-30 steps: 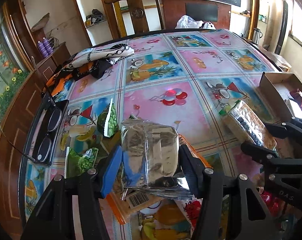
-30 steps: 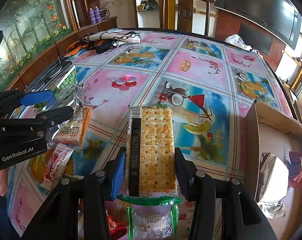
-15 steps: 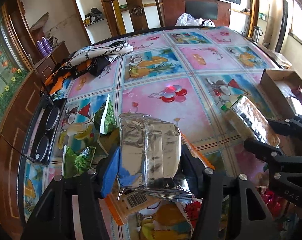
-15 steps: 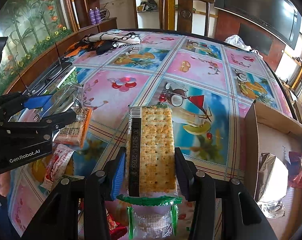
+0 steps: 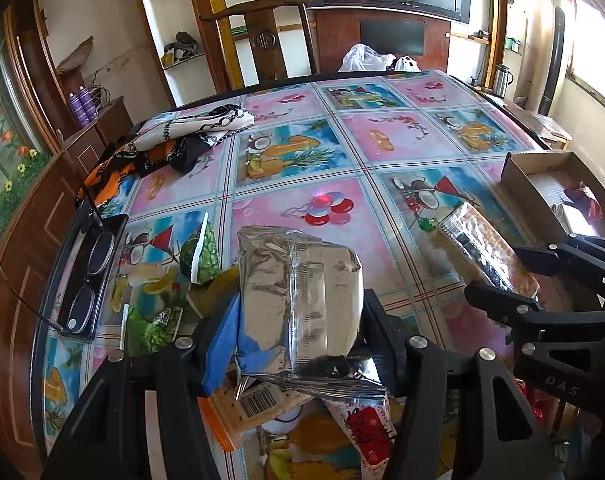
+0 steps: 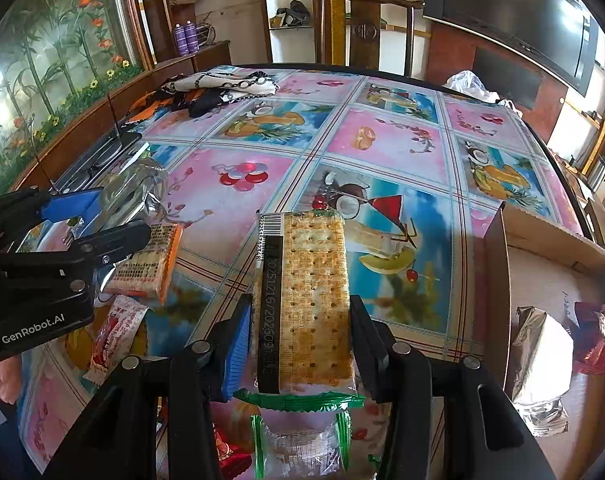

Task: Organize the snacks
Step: 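Lift the silver foil bag with the left gripper while the right gripper holds the cracker pack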

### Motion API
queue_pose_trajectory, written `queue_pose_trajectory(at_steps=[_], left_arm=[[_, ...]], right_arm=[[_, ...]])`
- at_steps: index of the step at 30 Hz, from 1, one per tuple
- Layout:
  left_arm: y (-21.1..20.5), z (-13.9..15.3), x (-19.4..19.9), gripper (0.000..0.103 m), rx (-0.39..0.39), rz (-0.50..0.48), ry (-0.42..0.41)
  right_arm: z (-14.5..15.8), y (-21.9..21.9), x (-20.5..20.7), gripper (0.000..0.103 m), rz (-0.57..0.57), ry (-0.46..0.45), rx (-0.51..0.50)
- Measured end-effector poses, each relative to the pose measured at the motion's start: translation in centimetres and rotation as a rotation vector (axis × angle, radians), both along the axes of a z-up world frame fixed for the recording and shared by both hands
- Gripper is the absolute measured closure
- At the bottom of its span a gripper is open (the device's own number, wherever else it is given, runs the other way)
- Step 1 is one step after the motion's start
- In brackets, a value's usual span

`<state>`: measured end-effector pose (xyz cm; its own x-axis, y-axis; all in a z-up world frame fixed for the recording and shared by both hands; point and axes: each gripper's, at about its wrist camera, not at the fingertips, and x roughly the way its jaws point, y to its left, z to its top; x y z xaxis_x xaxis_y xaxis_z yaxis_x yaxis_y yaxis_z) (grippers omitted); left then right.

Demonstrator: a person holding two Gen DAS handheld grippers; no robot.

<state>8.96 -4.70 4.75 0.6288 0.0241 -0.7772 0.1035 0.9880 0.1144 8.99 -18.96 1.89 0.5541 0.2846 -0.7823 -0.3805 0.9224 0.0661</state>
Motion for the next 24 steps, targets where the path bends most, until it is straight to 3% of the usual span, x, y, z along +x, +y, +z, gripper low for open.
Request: queue_pose_trajectory(at_steps=[24], left_arm=[[-0.6, 0.6, -0.3, 0.045, -0.018, -0.021, -0.028]], right_arm=[[1.0, -1.0, 0.1, 0.053, -0.036, -0.022, 0.028]])
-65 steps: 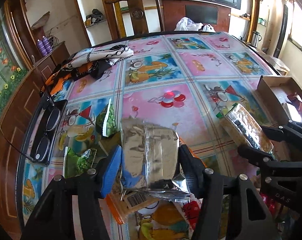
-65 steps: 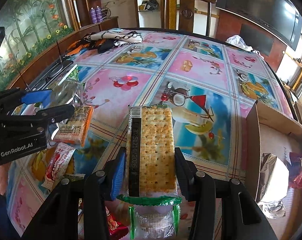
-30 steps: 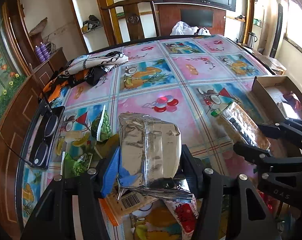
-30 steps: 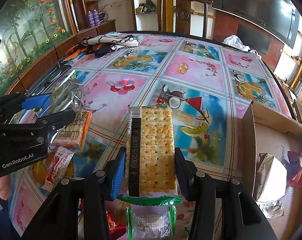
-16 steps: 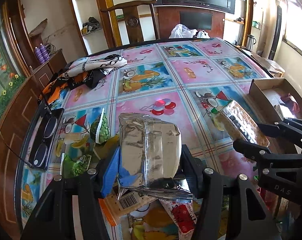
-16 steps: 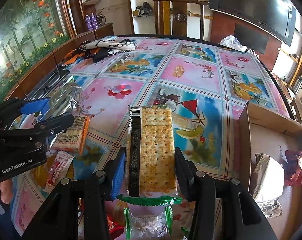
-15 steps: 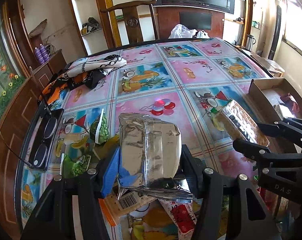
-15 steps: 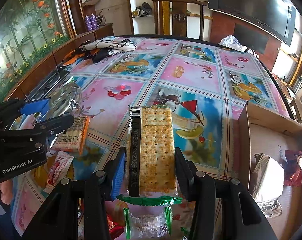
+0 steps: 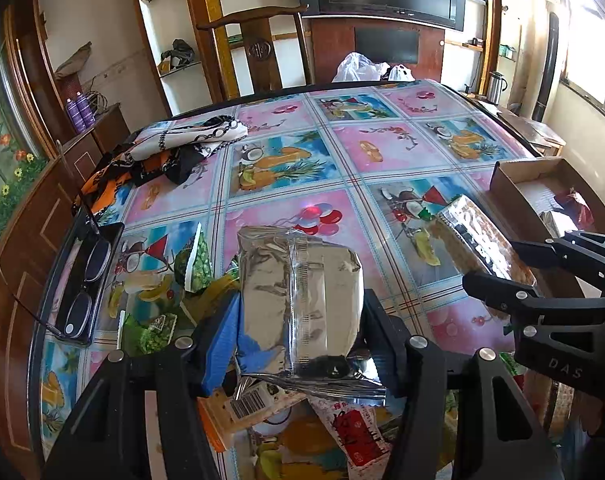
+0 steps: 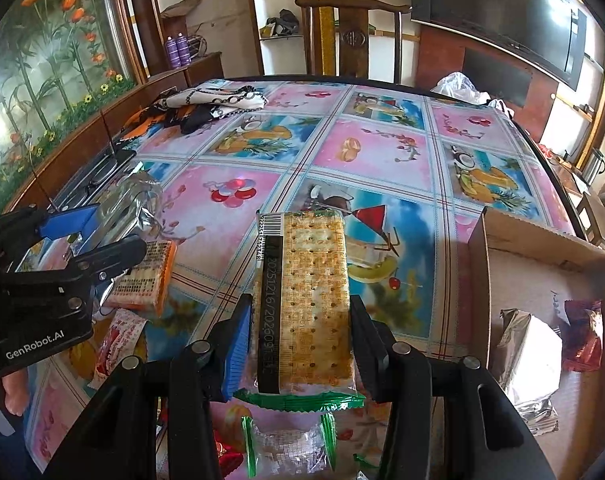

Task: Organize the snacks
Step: 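Lift the silver foil bag with the left gripper while the right gripper holds the cracker pack, then carry the silver foil bag and cracker pack over the cardboard box with both grippers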

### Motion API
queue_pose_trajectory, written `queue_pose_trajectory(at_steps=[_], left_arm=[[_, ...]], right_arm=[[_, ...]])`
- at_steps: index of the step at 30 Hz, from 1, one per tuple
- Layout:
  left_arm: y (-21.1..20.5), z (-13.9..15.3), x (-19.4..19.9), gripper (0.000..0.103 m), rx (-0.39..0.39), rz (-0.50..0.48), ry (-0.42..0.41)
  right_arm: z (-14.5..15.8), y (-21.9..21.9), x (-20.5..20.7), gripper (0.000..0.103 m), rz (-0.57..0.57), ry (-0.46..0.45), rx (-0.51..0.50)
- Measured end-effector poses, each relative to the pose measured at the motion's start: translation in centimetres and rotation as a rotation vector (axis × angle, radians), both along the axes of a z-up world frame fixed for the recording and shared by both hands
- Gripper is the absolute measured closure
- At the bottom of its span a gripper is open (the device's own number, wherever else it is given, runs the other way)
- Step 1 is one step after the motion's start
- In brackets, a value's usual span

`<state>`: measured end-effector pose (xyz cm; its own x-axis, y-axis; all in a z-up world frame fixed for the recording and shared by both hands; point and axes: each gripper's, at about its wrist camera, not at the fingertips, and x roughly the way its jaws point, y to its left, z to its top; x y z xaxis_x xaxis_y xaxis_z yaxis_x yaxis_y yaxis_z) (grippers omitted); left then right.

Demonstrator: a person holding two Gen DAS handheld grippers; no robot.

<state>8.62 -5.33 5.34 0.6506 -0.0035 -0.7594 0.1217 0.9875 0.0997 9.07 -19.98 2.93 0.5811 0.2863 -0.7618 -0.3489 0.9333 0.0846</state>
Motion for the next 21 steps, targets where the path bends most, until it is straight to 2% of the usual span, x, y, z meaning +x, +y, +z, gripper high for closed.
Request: queue_pose_trajectory(at_steps=[13, 21], left_arm=[[-0.6, 0.4, -0.2, 0.045, -0.034, -0.018, -0.013], [-1.8, 0.4, -0.2, 0.045, -0.086, -0.054, -0.008]], right_arm=[[0.6, -0.7, 0.0, 0.053, -0.018, -0.009, 0.020], [1.0, -1.4, 0.1, 0.053, -0.042, -0.012, 0.035]])
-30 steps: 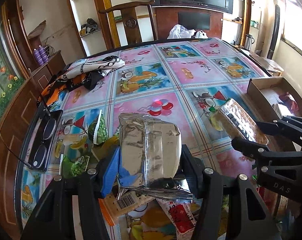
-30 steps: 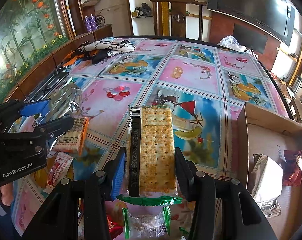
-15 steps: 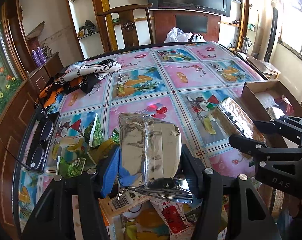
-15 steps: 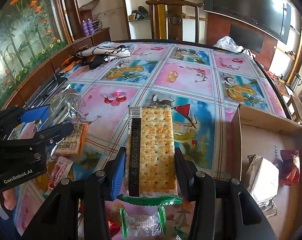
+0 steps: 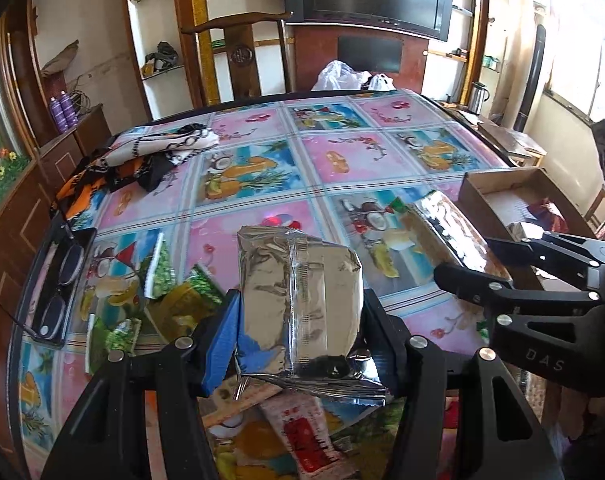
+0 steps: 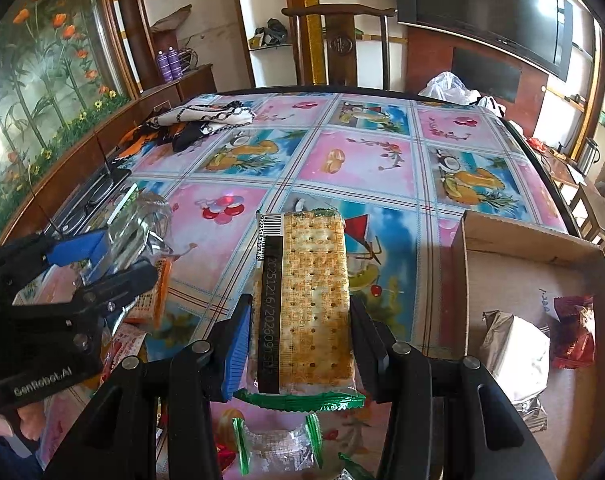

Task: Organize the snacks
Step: 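Carry the silver foil bag and cracker pack over the cardboard box with both grippers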

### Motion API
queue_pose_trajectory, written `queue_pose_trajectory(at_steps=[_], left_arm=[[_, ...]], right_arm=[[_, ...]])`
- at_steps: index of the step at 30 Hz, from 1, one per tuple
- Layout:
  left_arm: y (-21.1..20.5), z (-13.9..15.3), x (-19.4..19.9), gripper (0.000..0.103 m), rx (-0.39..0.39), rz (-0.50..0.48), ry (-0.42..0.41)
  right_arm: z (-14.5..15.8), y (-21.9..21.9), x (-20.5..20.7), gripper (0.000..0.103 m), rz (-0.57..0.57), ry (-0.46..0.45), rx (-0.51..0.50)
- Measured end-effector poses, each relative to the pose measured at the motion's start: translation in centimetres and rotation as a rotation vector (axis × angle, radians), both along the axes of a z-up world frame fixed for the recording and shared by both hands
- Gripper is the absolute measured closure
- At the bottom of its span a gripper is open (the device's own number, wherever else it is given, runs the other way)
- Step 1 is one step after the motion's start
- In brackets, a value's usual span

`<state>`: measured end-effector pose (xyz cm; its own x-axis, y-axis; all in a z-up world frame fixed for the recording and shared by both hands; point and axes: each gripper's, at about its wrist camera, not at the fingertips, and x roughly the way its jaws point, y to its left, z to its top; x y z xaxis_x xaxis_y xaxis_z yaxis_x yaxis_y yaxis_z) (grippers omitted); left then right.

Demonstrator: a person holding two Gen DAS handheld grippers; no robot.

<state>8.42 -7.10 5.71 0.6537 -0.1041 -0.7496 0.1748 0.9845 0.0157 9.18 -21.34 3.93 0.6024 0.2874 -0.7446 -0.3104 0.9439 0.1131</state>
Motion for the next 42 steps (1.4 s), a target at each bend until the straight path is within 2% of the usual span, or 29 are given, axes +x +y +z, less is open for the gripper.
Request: queue_pose_trajectory(at_steps=[14, 42], left_arm=[[-2.8, 0.2, -0.4, 0.045, -0.035, -0.055, 0.000], [-12.5, 0.2, -2.3, 0.045, -0.061, -0.232, 0.009]], right_arm=[[1.1, -3.6, 0.7, 0.054, -0.100, 0.001, 0.064], [2.1, -11.2, 1.5, 0.054, -0.310, 0.008, 0.145]])
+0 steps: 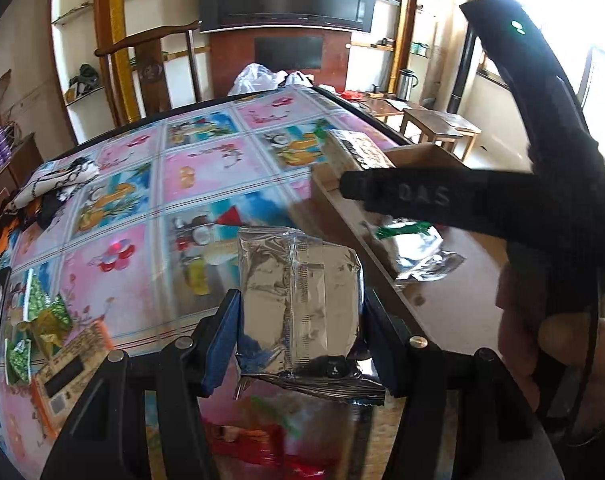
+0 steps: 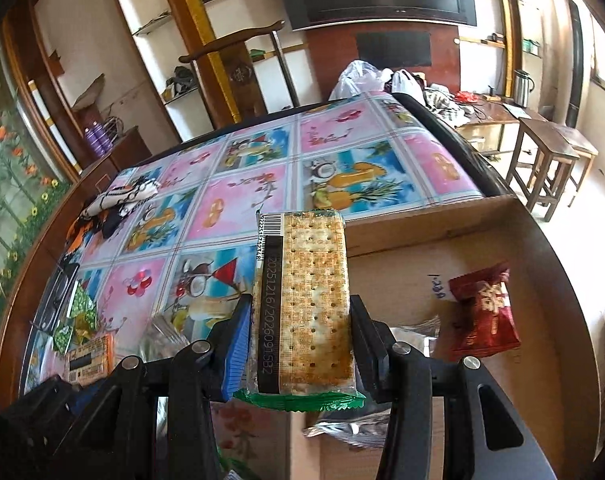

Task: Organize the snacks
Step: 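Carry the silver foil bag and cracker pack over the cardboard box with both grippers, then lower the foil bag and open the left gripper while the right gripper releases the cracker pack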

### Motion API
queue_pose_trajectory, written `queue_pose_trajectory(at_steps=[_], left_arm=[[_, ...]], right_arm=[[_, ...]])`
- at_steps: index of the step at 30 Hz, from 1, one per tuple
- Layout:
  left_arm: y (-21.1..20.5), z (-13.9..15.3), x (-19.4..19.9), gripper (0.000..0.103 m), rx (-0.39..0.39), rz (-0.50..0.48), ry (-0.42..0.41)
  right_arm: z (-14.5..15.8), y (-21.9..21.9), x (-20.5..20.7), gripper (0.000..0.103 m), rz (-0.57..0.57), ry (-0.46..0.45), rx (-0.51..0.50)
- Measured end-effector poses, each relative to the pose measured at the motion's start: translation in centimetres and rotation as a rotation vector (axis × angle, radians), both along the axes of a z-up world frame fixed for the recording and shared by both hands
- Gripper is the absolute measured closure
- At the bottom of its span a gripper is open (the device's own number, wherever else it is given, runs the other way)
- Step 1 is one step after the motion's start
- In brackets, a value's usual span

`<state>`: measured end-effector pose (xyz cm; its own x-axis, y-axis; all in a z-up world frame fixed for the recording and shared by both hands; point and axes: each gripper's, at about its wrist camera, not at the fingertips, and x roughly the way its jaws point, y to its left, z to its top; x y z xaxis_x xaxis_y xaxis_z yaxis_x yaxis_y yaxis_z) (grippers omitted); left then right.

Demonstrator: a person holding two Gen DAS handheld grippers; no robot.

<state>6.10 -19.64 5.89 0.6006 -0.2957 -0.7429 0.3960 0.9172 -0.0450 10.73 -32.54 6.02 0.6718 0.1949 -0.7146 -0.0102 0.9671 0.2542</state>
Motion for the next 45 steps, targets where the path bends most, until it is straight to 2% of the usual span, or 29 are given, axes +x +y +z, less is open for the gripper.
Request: queue_pose_trajectory(at_steps=[9, 18, 24, 32, 45], left_arm=[[-3.4, 0.3, -0.6, 0.045, -0.030, -0.046, 0.009], [-7.6, -0.4, -1.9, 0.045, -0.016, -0.118, 0.020], [-9.8, -0.9, -2.8, 0.045, -0.002, -0.155, 0.016], [-11.9, -1.8, -4.0, 0.045, 0.022, -0.202, 0.013], [-11.9, -2.5, -3.8, 0.045, 0.029, -0.208, 0.022]], right_arm=[[0.1, -3.8, 0.0, 0.054, -0.085, 0.008, 0.044], [-0.2, -9.7, -0.3, 0.054, -0.184, 0.037, 0.096], [-0.7, -12.4, -0.6, 0.054, -0.255, 0.060, 0.088], [-1.8, -13.6, -0.5, 0.054, -0.283, 0.115, 0.076], [-2.3, -13.1, -0.3, 0.053, -0.263, 0.148, 0.030]])
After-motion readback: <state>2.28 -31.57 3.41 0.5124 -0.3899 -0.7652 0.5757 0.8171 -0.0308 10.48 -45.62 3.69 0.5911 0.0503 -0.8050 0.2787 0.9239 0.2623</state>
